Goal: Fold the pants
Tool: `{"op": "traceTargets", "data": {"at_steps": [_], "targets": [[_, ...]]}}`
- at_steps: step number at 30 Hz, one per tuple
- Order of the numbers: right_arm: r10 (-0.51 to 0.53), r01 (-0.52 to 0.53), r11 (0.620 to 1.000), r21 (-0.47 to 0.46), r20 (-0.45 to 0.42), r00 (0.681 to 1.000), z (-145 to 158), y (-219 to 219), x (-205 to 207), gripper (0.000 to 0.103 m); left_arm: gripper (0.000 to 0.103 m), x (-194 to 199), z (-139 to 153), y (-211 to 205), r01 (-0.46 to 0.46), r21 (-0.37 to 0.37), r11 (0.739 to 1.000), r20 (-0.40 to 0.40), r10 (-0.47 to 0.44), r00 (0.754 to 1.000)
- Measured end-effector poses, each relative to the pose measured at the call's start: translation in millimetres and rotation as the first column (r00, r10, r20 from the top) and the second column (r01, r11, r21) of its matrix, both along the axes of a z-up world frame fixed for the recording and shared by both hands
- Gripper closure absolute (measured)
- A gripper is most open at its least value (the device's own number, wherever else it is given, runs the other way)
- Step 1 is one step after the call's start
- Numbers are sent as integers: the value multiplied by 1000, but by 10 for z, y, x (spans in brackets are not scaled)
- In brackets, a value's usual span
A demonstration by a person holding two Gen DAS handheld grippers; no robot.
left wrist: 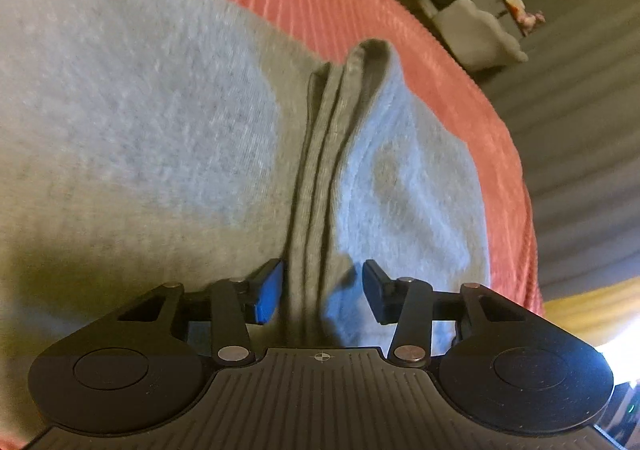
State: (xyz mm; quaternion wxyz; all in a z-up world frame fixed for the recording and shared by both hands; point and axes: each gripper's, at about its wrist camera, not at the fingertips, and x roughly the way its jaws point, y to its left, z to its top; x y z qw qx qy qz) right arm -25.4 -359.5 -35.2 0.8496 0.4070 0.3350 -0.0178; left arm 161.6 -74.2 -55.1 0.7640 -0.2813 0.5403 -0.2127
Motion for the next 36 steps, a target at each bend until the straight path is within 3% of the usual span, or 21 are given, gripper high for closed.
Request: {"op": "traceTargets", "data": {"at_steps": [2, 4, 7, 11, 16, 17, 20, 22, 26, 29, 33, 36], "targets": [[7, -7, 1000, 1, 8, 1000, -10, 16, 34, 44, 57, 16, -31, -31, -1, -22, 1000, -16, 1, 1000], [11, -11, 1000, 20, 22, 1000, -22, 9, 83, 39, 83, 32, -69, -45, -10, -28, 1000, -35, 9, 999], [-13, 8, 994, 105, 49, 999, -66, -103, 89, 37, 85, -2, -34, -43, -24, -22, 999, -28, 23, 999], [-78, 54, 967, 250, 86, 993, -120, -280, -48, 37, 86, -100, 249, 0, 24, 26, 999, 61, -26, 998], [-38, 8, 971, 240, 122, 992, -49, -224, -46, 32, 87, -185, 614, 354, -2, 111, 994, 172, -17, 985], [-26, 0, 973, 230, 113, 993, -45, -205, -21, 27, 87, -202, 634, 465, -13, 131, 991, 181, -11, 983], [9, -25, 978, 207, 79, 997, -62, -154, 66, 27, 83, -274, 575, 690, -28, 239, 971, 193, -20, 981], [23, -30, 981, 191, 42, 999, -87, -126, 135, 26, 79, -325, 476, 803, -32, 281, 959, 162, -14, 987], [54, -58, 987, 152, 33, 998, -70, -42, 215, 26, 70, -307, 494, 869, -105, 240, 965, 184, 61, 981], [72, -76, 990, 117, 40, 997, -24, 18, 230, 28, 50, -143, 479, 802, -137, 239, 961, 201, 89, 975], [58, -61, 993, 99, 28, 998, -28, 22, 197, 40, 53, 73, 386, 615, -140, 274, 951, 173, 95, 980], [52, -54, 996, 73, 24, 998, -36, 19, 184, 49, 72, 139, 435, 507, -136, 311, 940, 200, 75, 977]]}}
